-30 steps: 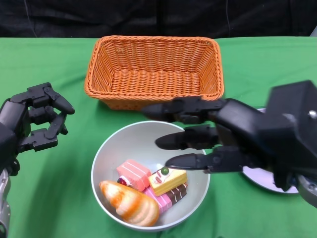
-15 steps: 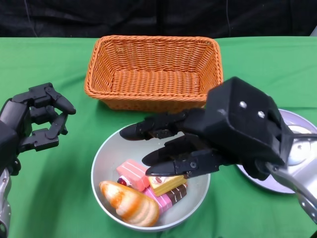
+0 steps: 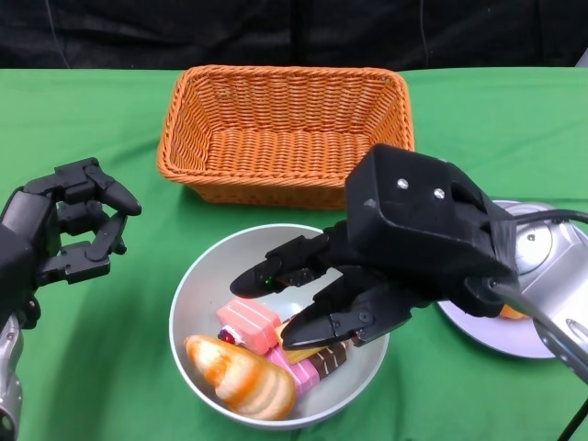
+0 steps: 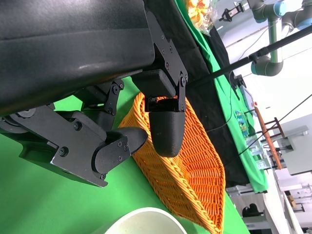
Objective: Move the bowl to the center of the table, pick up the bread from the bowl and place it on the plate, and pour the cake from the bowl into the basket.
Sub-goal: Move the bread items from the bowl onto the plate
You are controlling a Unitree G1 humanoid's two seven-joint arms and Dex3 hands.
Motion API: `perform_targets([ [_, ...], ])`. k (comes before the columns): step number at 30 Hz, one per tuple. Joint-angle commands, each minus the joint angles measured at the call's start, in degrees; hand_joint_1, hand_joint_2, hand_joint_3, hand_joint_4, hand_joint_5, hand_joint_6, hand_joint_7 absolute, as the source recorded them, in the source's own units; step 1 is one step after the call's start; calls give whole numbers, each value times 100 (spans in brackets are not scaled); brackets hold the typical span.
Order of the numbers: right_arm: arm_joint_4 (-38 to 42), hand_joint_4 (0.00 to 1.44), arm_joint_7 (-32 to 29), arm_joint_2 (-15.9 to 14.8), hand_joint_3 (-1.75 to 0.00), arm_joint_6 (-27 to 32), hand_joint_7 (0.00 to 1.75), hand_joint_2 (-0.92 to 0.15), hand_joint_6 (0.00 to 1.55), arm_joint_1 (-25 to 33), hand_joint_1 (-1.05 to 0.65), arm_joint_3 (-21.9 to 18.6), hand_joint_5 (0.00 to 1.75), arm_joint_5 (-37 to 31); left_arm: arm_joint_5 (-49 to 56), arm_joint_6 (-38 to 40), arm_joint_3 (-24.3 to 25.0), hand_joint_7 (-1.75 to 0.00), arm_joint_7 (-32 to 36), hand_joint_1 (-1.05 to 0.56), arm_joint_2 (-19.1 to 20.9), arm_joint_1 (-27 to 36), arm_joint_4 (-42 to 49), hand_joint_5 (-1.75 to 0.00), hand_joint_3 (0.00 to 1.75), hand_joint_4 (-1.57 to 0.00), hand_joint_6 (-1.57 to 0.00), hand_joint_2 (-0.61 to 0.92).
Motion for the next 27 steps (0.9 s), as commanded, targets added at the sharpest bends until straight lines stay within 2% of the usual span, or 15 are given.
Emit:
perform_targets([
  [1,36,52,121,-120,-35,-6,0,-92,18,-161,-95,32,2,-24,11,-80,27,-130,31,-6,81,-129,72,-161,97,-75,-77,63],
  [7,48,52,150,-113,-36,-9,0,-92,18,-166,-95,28,2,-42,11,-87,27,-131,30,-6,81,-133,83,-161,99,-75,-76,62],
  [10,32,60,-22,-95,-35,-131,0,-92,18,-107,-98,280,5,-337,-3,-96,23,-132,0,-3,71,-115,42,-162,100,-74,-75,63],
  [17,25,62,-7,-63,-35,-154,0,-92,17,-74,-99,309,6,-462,-4,-103,22,-133,-3,-2,70,-109,35,-162,100,-73,-74,63],
  [21,139,67,37,-57,-36,-273,0,-92,15,-156,-102,567,7,-658,106,-40,-31,-131,118,-4,89,-116,46,-161,99,-74,-76,63],
  [27,221,64,185,-67,-38,-398,0,-92,14,-171,-103,634,5,-733,148,-79,-28,-129,153,-3,77,-119,70,-161,99,-74,-77,62],
])
